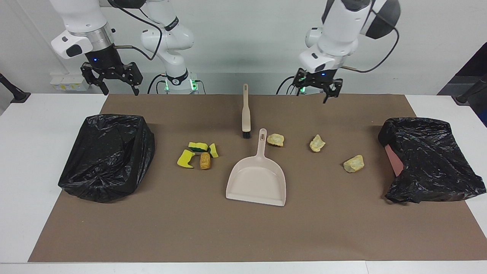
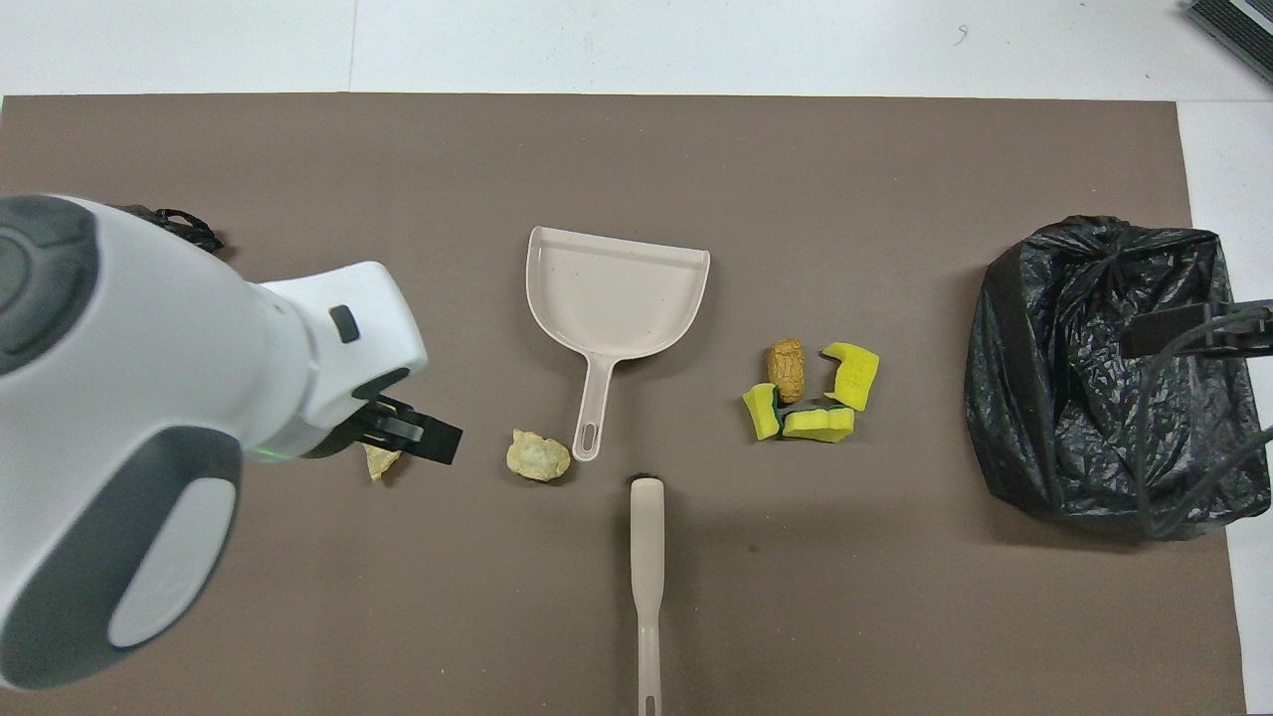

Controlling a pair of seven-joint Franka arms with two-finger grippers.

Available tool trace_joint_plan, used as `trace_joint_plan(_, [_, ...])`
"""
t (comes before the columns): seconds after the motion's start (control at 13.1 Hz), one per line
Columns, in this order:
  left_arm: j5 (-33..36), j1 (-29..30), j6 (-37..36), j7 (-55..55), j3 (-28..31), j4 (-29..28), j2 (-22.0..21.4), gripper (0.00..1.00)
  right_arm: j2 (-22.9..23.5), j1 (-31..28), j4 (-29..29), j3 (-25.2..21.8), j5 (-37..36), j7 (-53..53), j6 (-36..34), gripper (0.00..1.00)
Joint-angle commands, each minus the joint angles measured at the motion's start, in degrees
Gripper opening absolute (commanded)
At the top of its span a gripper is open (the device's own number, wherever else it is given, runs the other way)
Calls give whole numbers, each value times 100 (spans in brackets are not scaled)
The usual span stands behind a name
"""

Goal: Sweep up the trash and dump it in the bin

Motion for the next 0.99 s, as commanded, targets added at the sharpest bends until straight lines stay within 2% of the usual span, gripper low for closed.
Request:
trace_joint_plan(0.0, [-55, -583, 603, -498, 103, -765, -273, 100, -207, -54, -266, 11, 52, -112, 43, 100])
trace_joint_plan(0.3, [-55, -1419, 1612, -1158, 104, -1784, -247, 100, -234, -54, -284, -16, 52, -147, 43, 100])
trace_joint_plan(0.46, [-55, -1832, 2122, -1403, 104, -2136, -28, 100, -234, -54, -310, -16, 52, -130, 60, 100])
trace_joint_plan(0.61, [-55, -2157, 2641, -1720, 103, -2480, -36, 100, -260, -54, -362, -16, 52, -138, 43, 100])
trace_joint_plan(0.76, [-73, -2552, 2818, -1975, 103, -2760, -10, 100, -330, -63, -459, -24, 52, -165, 52, 100])
trace_joint_plan(0.91, [-221, -2921, 3423, -2299, 95, -3095, 17, 100, -330, -63, -460, -16, 52, -173, 61, 100])
